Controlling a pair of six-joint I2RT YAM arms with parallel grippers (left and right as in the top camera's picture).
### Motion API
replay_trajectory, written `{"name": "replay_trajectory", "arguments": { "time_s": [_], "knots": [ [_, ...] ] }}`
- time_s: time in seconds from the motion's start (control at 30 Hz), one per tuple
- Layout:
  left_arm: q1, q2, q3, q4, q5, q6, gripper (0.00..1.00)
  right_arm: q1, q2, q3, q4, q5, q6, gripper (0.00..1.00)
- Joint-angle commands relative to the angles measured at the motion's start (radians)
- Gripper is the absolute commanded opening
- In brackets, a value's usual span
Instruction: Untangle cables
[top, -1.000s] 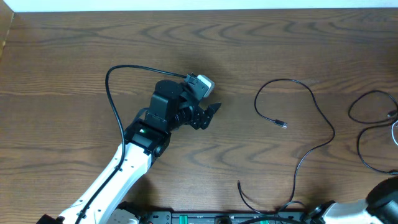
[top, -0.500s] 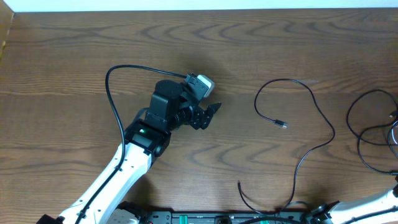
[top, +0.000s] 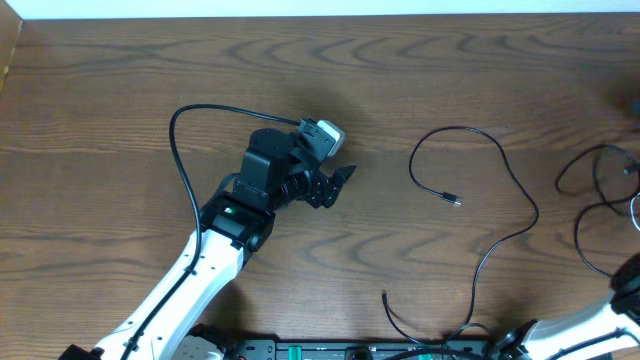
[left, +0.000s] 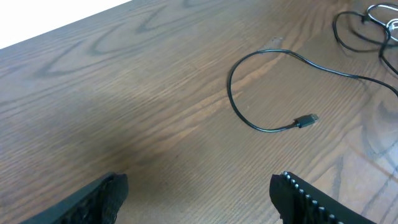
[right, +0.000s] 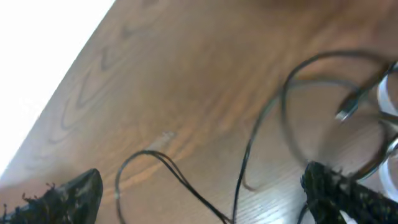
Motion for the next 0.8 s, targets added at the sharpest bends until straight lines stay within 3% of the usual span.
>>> {"name": "replay_trajectory", "arguments": {
  "time_s": [0.0, 0.07, 0.17, 0.27, 0.47, 0.6, 0.77],
  "knots": [
    [0.003, 0.006, 0.011, 0.000, -0.006, 0.016, 0.78, 0.069, -0.119, 0.119, -0.032, 0.318, 0.034, 0.99],
    [0.003, 0.006, 0.011, 0.000, -0.006, 0.016, 0.79, 0.105, -0.155, 0.161, -0.061, 0.552, 0.142, 0.99],
    [0.003, 0.006, 0.011, -0.001, -0.006, 0.016, 0.79, 0.143, -0.201, 0.185, -0.078, 0.720, 0.164, 0.99],
    [0.003, 0.006, 0.011, 0.000, -0.006, 0.016, 0.78, 0.153, -0.227, 0.185, -0.101, 0.644, 0.159, 0.99],
    [0.003, 0.006, 0.011, 0.000, -0.006, 0.017, 0.78, 0.177, -0.217, 0.183, -0.234, 0.195, -0.061, 0.99],
    [0.003, 0.009, 0.011, -0.001, -0.006, 0.028, 0.78, 0.240, -0.199, 0.182, -0.361, 0.243, -0.092, 0.99],
    [0.000, 0.033, 0.011, -0.058, 0.057, 0.045, 0.70, 0.314, -0.199, 0.182, -0.434, 0.329, -0.065, 0.99]
  ]
}}
